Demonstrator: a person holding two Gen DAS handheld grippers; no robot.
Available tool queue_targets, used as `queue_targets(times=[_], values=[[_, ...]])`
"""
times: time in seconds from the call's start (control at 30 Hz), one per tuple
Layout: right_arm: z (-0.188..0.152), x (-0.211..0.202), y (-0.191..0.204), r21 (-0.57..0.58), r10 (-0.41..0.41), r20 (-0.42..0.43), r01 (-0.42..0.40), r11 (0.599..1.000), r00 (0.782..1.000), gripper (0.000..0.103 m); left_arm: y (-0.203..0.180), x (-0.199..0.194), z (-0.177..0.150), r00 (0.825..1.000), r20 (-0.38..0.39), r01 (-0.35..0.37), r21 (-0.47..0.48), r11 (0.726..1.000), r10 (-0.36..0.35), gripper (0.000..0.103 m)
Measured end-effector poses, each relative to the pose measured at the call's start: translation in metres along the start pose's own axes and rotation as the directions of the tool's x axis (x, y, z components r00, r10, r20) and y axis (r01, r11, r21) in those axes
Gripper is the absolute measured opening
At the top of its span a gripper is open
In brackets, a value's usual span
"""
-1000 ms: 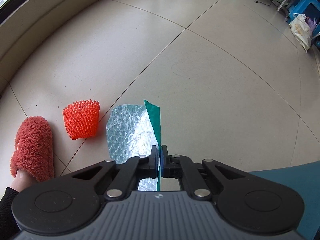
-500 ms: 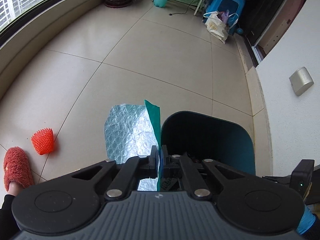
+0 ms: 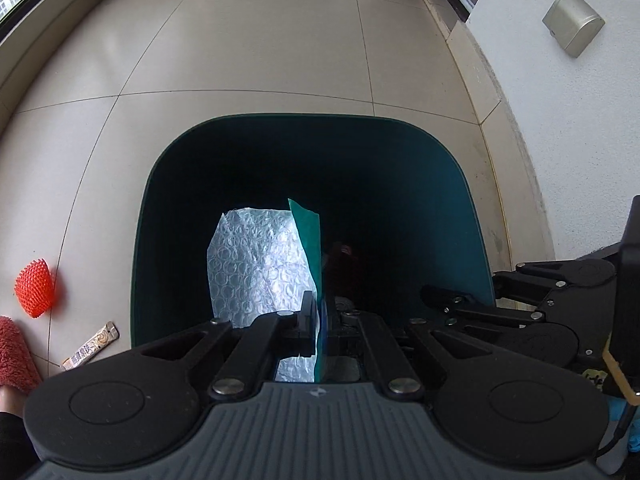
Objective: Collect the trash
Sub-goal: 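Carry the bubble wrap into the wastebasket and open the left gripper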
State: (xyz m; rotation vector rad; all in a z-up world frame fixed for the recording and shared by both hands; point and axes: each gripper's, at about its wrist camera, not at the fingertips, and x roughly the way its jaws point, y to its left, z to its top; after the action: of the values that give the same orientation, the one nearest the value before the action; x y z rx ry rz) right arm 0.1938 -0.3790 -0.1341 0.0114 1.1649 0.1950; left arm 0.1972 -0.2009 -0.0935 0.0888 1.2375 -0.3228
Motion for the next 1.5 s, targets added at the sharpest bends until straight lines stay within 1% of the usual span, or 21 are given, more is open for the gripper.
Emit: queue_targets(times=[0.1,0.2,0.3,0.5,0.57,0.67,0.77,0.97,1.03,1.07,1.1,1.13,1.17,1.2,1.33,1.5], values=[[-0.001,-0.001,0.0,-0.002,0.001,0.002,-0.001,1.0,1.0,0.016,0.002,0.022,-0.001,1.0,-0.028,-0.004,-0.001,1.0,0.004,0.002],[-0.001,-0.001,0.001,-0.002,0.0,0.003,0.0,1.0,1.0,0.016,0.001,0.038,-0.002,0.999,-0.044,-0.028,0.003,1.0,0.028,0.002],[-0.002,-0.001,0.001,0.003,0.003,0.002,-0.003,1.0,1.0,0.017,0.001,0.046,-0.003,0.998,-0.051,-0.022,-0.001,1.0,0.022,0.002],[-0.002,-0.002,0.001,0.006,0.006,0.001,-0.006,1.0,1.0,0.017,0.002,0.045,-0.008,0.999,-0.045,-0.002,0.009,1.0,0.002,0.002],[-0.001,-0.002,0.001,0.007,0.007,0.0,-0.007,1.0,1.0,0.017,0.003,0.044,-0.007,0.999,-0.045,0.016,0.009,1.0,-0.016,0.003],[0.0,-0.002,0.0,0.008,0.008,0.0,-0.008,1.0,1.0,0.017,0.011,0.042,-0.009,0.997,-0.043,0.061,-0.003,0.998,-0.061,0.004],[0.0,-0.002,0.0,0.011,0.011,-0.001,-0.011,1.0,1.0,0.017,0.014,0.039,-0.011,0.996,-0.037,0.075,-0.009,0.997,-0.076,0.004],[0.0,-0.001,-0.001,0.011,0.011,-0.001,-0.011,1.0,1.0,0.017,0.02,0.02,-0.018,0.994,-0.002,0.111,0.001,0.994,-0.111,0.005],[0.0,-0.001,-0.001,0.011,0.01,-0.001,-0.01,1.0,1.0,0.017,0.02,0.014,-0.018,0.992,0.008,0.125,0.004,0.992,-0.125,0.012],[0.0,-0.001,-0.001,0.012,0.01,-0.002,-0.01,1.0,1.0,0.017,0.02,0.012,-0.018,0.992,0.014,0.128,0.006,0.992,-0.128,0.025],[0.0,-0.001,-0.001,0.012,0.009,-0.003,-0.009,1.0,1.0,0.017,0.02,0.01,-0.019,0.992,0.021,0.126,0.007,0.992,-0.126,0.044],[0.0,-0.001,-0.001,0.012,0.008,-0.003,-0.008,1.0,1.0,0.017,0.019,0.007,-0.019,0.992,0.037,0.122,0.006,0.992,-0.122,0.055],[0.0,-0.001,0.0,0.013,0.008,-0.003,-0.008,1.0,1.0,0.017,0.02,0.003,-0.02,0.991,0.055,0.123,0.004,0.992,-0.123,0.071],[0.001,-0.001,0.0,0.014,0.008,-0.004,-0.008,1.0,1.0,0.017,0.022,-0.003,-0.022,0.989,0.078,0.125,0.001,0.992,-0.124,0.073],[0.001,-0.002,0.0,0.014,0.007,-0.004,-0.007,1.0,1.0,0.017,0.032,-0.027,-0.019,0.983,0.107,0.151,-0.017,0.988,-0.148,0.073],[0.002,-0.003,-0.001,0.017,0.009,-0.005,-0.009,1.0,1.0,0.017,0.068,-0.062,-0.018,0.975,0.187,0.136,-0.071,0.988,-0.121,0.074]])
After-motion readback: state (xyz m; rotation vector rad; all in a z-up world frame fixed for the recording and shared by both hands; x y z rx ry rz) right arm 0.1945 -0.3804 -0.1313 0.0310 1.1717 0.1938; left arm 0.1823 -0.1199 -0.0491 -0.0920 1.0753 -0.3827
